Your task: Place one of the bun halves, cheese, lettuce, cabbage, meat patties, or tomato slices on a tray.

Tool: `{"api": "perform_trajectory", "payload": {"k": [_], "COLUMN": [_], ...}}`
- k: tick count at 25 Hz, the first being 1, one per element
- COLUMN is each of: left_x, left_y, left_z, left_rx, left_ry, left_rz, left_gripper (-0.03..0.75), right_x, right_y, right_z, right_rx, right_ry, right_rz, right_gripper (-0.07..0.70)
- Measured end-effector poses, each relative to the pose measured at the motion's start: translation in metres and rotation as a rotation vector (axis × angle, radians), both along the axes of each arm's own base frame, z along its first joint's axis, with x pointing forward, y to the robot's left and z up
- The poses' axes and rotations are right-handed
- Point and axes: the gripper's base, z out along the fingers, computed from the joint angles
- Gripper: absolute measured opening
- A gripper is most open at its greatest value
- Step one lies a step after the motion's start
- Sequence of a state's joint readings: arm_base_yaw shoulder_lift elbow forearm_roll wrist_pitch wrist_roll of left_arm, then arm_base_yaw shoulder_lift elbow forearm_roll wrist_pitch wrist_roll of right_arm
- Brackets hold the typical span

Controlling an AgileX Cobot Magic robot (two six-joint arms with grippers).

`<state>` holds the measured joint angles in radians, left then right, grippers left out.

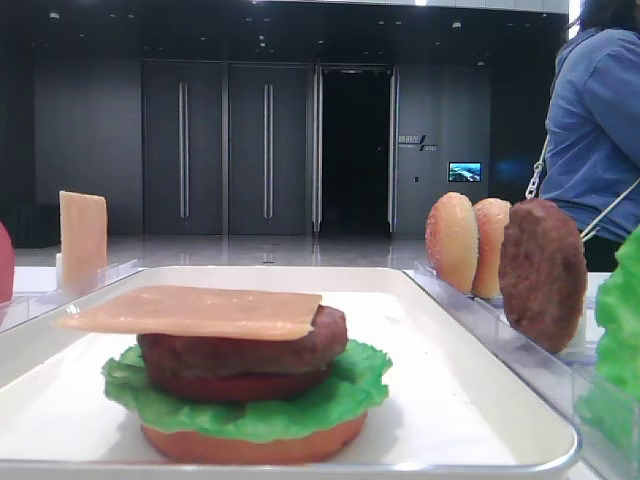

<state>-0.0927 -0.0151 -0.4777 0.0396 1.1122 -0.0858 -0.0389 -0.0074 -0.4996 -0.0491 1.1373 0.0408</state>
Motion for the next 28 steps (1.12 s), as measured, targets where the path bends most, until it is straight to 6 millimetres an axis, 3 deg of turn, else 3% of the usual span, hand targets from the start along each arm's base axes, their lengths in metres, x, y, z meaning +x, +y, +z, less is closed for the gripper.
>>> {"api": "perform_trajectory", "payload": {"k": [28], "left_x": [-0.0002], "left_y": [-0.0023], "left_z": [0.0000], "left_rx": [0.011], "left_ry": [0.000], "left_rz": [-0.035], "left_gripper": [0.391], "right_x": [0.0000], "right_y": [0.0000], "right_z": [0.0000], "right_rx": [0.000], "right_ry": [0.000], "right_rz": [0.000], "right_gripper": [0.472]}}
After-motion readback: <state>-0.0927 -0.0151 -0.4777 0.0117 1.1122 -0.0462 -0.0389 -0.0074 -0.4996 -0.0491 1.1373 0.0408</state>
